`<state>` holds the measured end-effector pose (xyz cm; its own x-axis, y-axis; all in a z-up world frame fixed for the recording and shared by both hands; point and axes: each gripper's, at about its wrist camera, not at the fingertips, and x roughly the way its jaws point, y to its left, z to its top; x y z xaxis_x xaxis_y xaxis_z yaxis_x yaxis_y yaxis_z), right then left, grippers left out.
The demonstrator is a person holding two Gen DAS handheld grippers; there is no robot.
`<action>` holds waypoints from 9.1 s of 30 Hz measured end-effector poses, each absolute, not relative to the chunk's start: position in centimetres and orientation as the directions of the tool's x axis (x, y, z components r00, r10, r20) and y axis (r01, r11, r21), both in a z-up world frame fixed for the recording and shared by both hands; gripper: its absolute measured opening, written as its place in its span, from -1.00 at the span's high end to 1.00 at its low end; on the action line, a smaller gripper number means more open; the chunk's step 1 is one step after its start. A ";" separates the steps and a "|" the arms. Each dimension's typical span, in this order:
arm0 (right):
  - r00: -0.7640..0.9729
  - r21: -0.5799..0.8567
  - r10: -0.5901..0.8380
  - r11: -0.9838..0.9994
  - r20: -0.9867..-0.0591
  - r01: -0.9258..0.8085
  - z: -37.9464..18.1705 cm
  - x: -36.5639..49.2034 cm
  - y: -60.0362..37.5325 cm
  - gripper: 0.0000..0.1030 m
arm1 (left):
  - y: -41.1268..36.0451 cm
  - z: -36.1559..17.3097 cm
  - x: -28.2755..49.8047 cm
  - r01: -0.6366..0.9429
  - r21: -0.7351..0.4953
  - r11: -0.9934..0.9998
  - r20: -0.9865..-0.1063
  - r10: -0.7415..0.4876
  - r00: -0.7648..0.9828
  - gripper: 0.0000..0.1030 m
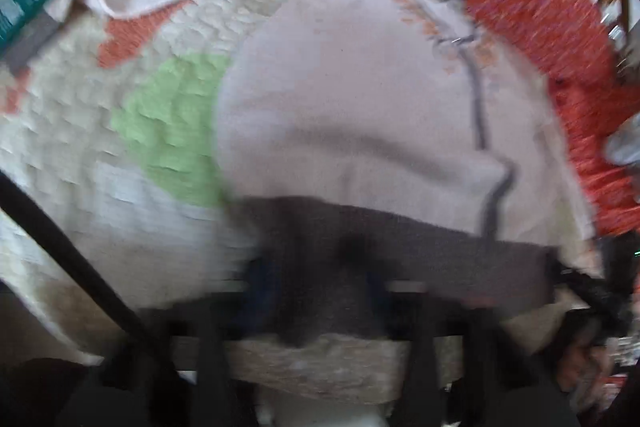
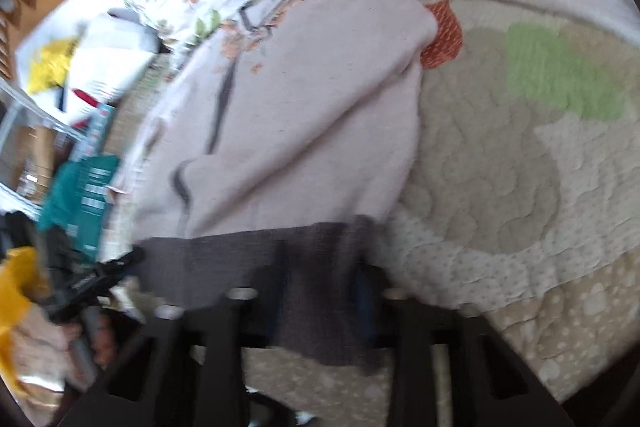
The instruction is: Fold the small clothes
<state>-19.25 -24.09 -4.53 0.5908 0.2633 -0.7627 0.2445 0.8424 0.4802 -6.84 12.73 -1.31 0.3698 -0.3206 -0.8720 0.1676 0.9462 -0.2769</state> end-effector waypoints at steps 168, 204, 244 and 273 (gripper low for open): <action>0.638 0.398 0.043 0.813 -0.769 0.425 -0.4 -1.2 -35.1 0.86 | 13.7 7.7 -5.1 0.120 -0.351 0.929 -0.766 -0.358 0.534 -0.40; 0.634 0.375 0.046 0.838 -0.772 0.396 2.4 -6.1 -35.5 0.82 | 13.5 9.1 -5.4 0.107 -0.199 0.974 -0.787 -0.223 0.575 -0.43; 0.471 0.098 0.150 0.986 -0.869 -0.134 -0.9 20.0 -8.4 0.97 | 16.3 5.2 5.8 -0.014 -0.347 0.938 -0.824 -0.298 0.482 -0.58; 0.632 0.592 0.288 0.729 -0.720 0.343 -3.3 -16.6 -32.8 0.01 | 16.9 -0.4 -0.4 0.085 -0.577 0.813 -0.746 -0.566 0.350 -0.41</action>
